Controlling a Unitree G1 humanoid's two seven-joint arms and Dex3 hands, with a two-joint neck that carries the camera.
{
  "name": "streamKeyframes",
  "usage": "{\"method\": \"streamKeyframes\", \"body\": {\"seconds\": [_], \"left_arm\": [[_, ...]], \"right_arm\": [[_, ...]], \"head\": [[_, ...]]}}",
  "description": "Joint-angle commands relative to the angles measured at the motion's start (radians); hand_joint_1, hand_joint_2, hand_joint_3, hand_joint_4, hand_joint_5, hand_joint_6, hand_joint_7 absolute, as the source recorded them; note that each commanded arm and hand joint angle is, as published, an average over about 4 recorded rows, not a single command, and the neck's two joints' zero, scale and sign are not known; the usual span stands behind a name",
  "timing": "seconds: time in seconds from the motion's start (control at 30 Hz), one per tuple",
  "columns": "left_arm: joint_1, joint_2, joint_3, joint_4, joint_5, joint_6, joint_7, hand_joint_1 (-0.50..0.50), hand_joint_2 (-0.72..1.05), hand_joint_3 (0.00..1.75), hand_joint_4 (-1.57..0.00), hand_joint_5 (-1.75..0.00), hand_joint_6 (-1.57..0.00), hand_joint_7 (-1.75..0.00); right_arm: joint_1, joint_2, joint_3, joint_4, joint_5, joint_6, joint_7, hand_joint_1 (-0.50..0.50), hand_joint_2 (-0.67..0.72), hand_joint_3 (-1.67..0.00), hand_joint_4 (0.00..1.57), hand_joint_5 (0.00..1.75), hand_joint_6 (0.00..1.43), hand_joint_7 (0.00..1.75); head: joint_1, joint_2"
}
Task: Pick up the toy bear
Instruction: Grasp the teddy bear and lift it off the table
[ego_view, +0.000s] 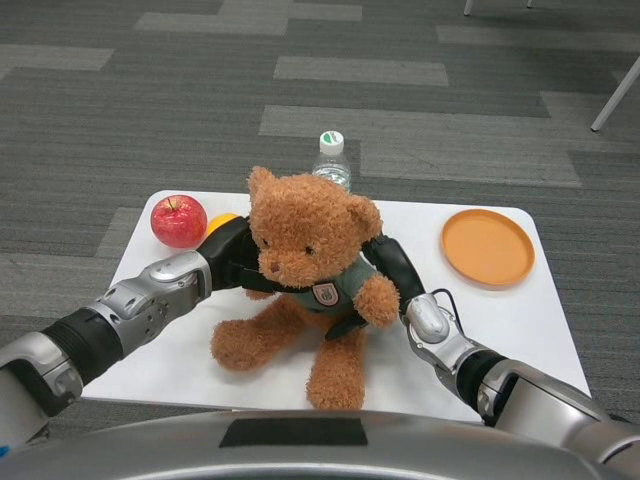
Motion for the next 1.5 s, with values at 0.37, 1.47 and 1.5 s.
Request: {"method": "streamKeyframes", "body": {"seconds": [0.37, 1.47, 1.5], "left_arm": [[-0.009, -0.008, 0.001, 0.015, -0.029, -0.029, -0.008, 0.34, 0.78, 0.09, -0.41, -1.75, -0.05, -0.12], [0.069, 0.005, 0.143, -0.110, -0.029, 0.011, -0.056, 0.39, 0.78, 0.09, -0.45, -1.75, -0.03, -0.14], [0.073, 0.007, 0.155, -0.121, -0.027, 0.018, -0.060, 0.39, 0.80, 0.09, -0.45, -1.75, -0.03, -0.14]], "right_arm": [[-0.081, 0.055, 0.046, 0.173, 0.006, 0.044, 0.009, -0.38, -0.29, -0.14, 0.00, 1.14, 0.00, 1.13], [0.086, -0.091, -0.065, -0.296, 0.006, 0.047, 0.043, 0.17, -0.48, -1.03, 0.67, 1.65, 0.50, 1.66], [0.096, -0.098, -0.072, -0.322, 0.006, 0.047, 0.040, 0.18, -0.48, -1.03, 0.66, 1.65, 0.49, 1.68]], "head": [[-0.008, -0.011], [0.046, 0.039], [0.047, 0.041]]}}
